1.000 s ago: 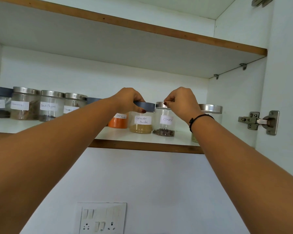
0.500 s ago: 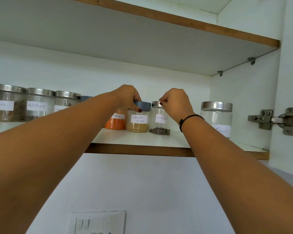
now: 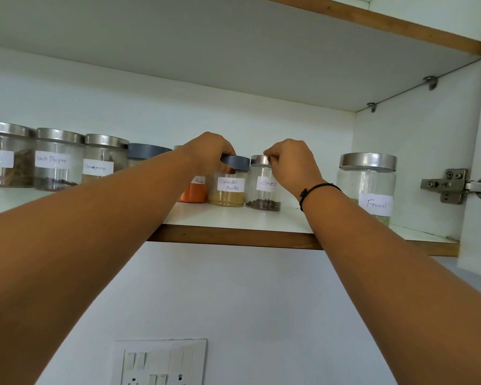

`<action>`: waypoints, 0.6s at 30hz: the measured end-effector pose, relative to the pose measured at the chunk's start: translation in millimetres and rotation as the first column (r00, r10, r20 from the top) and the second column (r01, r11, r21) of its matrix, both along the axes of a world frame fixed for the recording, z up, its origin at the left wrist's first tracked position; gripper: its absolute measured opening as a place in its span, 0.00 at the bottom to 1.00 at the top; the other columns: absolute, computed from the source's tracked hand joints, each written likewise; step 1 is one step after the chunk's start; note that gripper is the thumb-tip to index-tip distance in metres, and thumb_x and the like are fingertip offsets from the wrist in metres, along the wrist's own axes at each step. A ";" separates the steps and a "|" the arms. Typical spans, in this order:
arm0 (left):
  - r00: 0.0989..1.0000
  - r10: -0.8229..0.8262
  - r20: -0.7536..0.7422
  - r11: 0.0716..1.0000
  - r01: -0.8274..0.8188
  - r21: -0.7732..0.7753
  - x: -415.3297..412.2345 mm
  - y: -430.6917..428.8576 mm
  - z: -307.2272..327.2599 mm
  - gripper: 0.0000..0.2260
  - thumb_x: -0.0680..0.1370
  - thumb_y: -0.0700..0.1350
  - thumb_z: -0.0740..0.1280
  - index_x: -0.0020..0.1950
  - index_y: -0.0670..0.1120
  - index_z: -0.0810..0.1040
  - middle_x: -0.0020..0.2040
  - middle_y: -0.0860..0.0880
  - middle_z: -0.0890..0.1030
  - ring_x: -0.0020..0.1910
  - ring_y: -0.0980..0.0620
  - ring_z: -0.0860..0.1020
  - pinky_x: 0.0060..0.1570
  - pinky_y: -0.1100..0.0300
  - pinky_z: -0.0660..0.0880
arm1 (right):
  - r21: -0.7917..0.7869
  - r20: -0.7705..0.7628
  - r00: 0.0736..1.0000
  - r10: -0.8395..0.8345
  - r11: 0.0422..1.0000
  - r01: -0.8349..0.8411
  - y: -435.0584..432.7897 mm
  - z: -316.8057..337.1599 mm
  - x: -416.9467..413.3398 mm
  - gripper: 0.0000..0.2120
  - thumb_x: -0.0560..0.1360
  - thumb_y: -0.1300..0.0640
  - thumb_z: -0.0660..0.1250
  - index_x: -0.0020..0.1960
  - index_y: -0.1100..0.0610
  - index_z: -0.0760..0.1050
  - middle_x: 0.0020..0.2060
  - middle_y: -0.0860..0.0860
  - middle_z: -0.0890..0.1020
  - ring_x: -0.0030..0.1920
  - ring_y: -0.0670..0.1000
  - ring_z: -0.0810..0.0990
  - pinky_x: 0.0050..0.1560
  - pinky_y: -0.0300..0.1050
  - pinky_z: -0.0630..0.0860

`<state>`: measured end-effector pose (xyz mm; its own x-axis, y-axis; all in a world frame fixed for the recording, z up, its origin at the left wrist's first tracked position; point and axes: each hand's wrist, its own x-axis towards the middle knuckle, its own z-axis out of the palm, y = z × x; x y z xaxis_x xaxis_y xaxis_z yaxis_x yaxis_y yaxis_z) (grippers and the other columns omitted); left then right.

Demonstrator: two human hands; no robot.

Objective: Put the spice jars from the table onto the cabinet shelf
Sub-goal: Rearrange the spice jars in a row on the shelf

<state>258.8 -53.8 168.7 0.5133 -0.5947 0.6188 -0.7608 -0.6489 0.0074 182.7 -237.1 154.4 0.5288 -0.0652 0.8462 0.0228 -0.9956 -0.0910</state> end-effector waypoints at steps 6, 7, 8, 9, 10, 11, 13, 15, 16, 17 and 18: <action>0.992 0.036 0.121 0.997 -0.045 0.069 1.8 -1.2 -3.6 0.13 0.81 0.47 0.66 0.64 0.45 0.78 0.57 0.45 0.82 0.58 0.44 0.78 0.71 0.47 0.64 | -0.023 -0.044 0.999 0.002 1.000 -0.003 -3.3 -3.2 -2.7 0.15 0.74 0.74 0.59 0.54 0.68 0.81 0.52 0.63 0.83 0.55 0.61 0.80 0.58 0.55 0.76; 0.984 0.048 0.174 0.994 -0.065 0.093 4.1 -0.8 -3.2 0.13 0.82 0.47 0.65 0.65 0.46 0.78 0.58 0.46 0.82 0.59 0.44 0.78 0.76 0.46 0.53 | -0.023 -0.057 0.998 0.000 1.000 -0.001 -3.8 -3.8 -3.1 0.15 0.74 0.74 0.59 0.55 0.68 0.80 0.53 0.64 0.83 0.55 0.61 0.80 0.59 0.56 0.76; 0.974 0.059 0.218 0.990 -0.085 0.112 5.3 -0.4 -3.1 0.14 0.82 0.48 0.64 0.66 0.47 0.77 0.59 0.47 0.82 0.61 0.45 0.78 0.78 0.46 0.45 | -0.019 -0.075 0.997 0.001 1.000 -0.002 -3.9 -4.5 -3.6 0.15 0.74 0.74 0.58 0.55 0.69 0.80 0.53 0.64 0.82 0.56 0.62 0.80 0.60 0.57 0.75; 0.970 0.064 0.233 0.989 -0.094 0.118 6.0 0.3 -3.1 0.14 0.82 0.48 0.64 0.68 0.48 0.77 0.61 0.46 0.82 0.62 0.45 0.78 0.77 0.46 0.41 | -0.015 -0.094 0.996 0.002 1.000 -0.003 -4.0 -5.2 -4.0 0.15 0.75 0.74 0.58 0.56 0.69 0.79 0.54 0.64 0.82 0.57 0.62 0.79 0.60 0.57 0.74; 0.972 0.061 0.227 0.989 -0.089 0.116 5.7 0.9 -3.5 0.15 0.82 0.48 0.64 0.68 0.48 0.76 0.62 0.46 0.82 0.63 0.44 0.77 0.77 0.46 0.41 | -0.013 -0.111 0.994 0.003 1.000 -0.005 -4.0 -5.8 -4.3 0.15 0.75 0.73 0.58 0.58 0.69 0.79 0.55 0.65 0.81 0.58 0.62 0.79 0.61 0.57 0.74; 0.975 0.051 0.215 0.991 -0.076 0.108 6.0 1.0 -4.0 0.15 0.82 0.48 0.64 0.69 0.47 0.76 0.62 0.46 0.81 0.63 0.44 0.77 0.78 0.46 0.42 | -0.010 -0.124 0.992 0.005 1.000 -0.006 -3.9 -6.1 -4.7 0.15 0.76 0.73 0.58 0.59 0.69 0.78 0.56 0.64 0.81 0.58 0.62 0.78 0.62 0.56 0.73; 0.978 0.038 0.207 0.994 -0.059 0.097 6.3 0.3 -5.3 0.15 0.82 0.47 0.65 0.68 0.46 0.77 0.62 0.45 0.82 0.62 0.44 0.77 0.78 0.47 0.43 | 0.000 -0.141 0.990 0.009 1.000 -0.009 -2.8 -7.0 -6.1 0.16 0.77 0.72 0.57 0.62 0.69 0.76 0.58 0.64 0.80 0.59 0.62 0.77 0.62 0.55 0.72; 0.977 0.037 0.212 0.995 -0.056 0.084 6.6 -0.5 -6.7 0.14 0.82 0.46 0.65 0.67 0.46 0.77 0.60 0.45 0.82 0.61 0.44 0.78 0.78 0.47 0.44 | 0.001 -0.170 0.985 0.012 1.000 -0.012 -1.8 -7.3 -6.9 0.17 0.77 0.72 0.57 0.64 0.68 0.75 0.59 0.63 0.80 0.61 0.61 0.76 0.63 0.54 0.71; 0.977 0.035 0.210 0.996 -0.052 0.074 6.1 -0.8 -7.3 0.14 0.82 0.45 0.65 0.66 0.45 0.77 0.60 0.45 0.82 0.60 0.44 0.78 0.78 0.47 0.47 | -0.001 -0.192 0.981 0.007 1.000 -0.008 -1.1 -7.3 -7.7 0.18 0.77 0.72 0.57 0.65 0.67 0.74 0.60 0.63 0.79 0.62 0.61 0.76 0.64 0.53 0.71; 0.979 0.029 0.202 0.997 -0.043 0.063 5.5 -0.5 -8.1 0.13 0.82 0.45 0.65 0.66 0.45 0.78 0.59 0.45 0.82 0.59 0.44 0.78 0.76 0.48 0.52 | -0.005 -0.214 0.977 0.000 1.000 -0.001 -0.3 -7.1 -8.7 0.19 0.77 0.73 0.57 0.66 0.68 0.73 0.61 0.63 0.78 0.63 0.61 0.75 0.65 0.53 0.70; 0.981 0.021 0.191 0.998 -0.031 0.053 4.5 0.0 -8.8 0.13 0.81 0.45 0.65 0.65 0.45 0.78 0.59 0.45 0.82 0.58 0.44 0.78 0.72 0.49 0.61 | -0.011 -0.232 0.973 -0.005 1.000 0.003 1.0 -7.2 -10.3 0.19 0.77 0.73 0.57 0.67 0.68 0.72 0.63 0.64 0.77 0.64 0.61 0.74 0.66 0.52 0.69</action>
<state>263.3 -53.7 159.9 0.4049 -0.6188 0.6731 -0.7278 -0.6638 -0.1724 172.4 -236.1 147.2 0.7104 -0.0596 0.7013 -0.0016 -0.9965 -0.0830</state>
